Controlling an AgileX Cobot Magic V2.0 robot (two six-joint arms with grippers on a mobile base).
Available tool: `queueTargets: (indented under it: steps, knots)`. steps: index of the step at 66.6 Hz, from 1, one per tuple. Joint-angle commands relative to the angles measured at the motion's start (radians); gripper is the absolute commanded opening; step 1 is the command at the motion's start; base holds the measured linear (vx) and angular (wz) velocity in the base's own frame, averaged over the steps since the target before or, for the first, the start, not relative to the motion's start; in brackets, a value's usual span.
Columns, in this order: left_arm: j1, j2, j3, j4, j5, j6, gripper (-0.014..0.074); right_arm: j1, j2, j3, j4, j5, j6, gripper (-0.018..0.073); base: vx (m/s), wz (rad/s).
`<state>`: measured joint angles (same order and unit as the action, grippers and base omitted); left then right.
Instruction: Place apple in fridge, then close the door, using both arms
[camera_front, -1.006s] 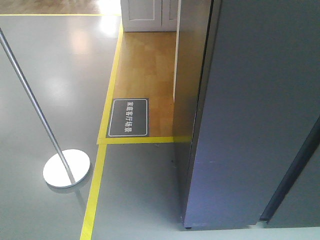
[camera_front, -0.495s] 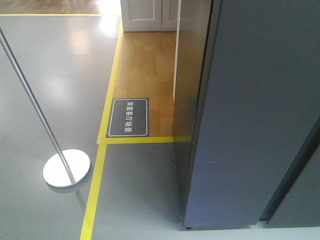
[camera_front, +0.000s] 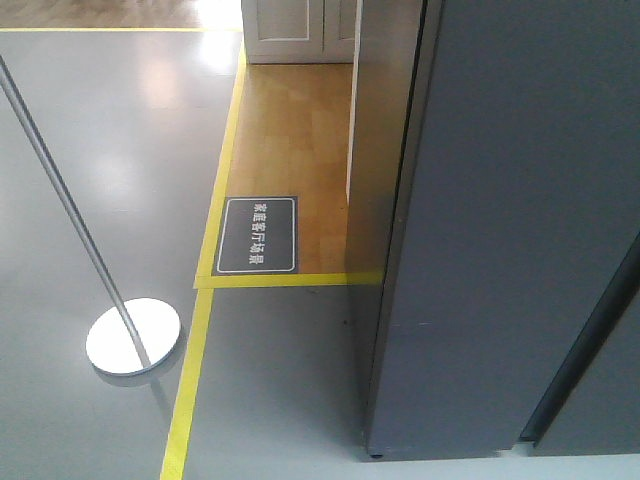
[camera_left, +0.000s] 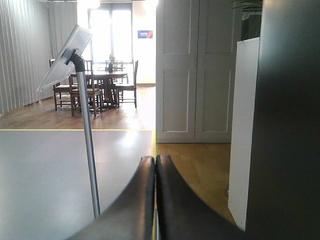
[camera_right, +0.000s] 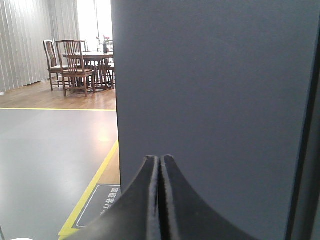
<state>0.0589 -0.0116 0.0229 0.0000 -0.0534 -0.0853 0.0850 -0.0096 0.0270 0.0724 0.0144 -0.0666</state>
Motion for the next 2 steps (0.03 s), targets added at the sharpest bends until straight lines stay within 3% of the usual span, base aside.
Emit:
queueTargets:
  steps: [1, 2]
  knots:
    - [-0.002, -0.016, 0.014, 0.0, -0.069, -0.005, -0.0006, -0.004, -0.008, 0.011, -0.003, -0.07, -0.003, -0.0003, 0.0, 0.0]
    - [-0.002, -0.016, 0.014, 0.0, -0.069, -0.005, -0.0006, -0.004, -0.008, 0.011, -0.003, -0.07, -0.003, -0.0003, 0.0, 0.0]
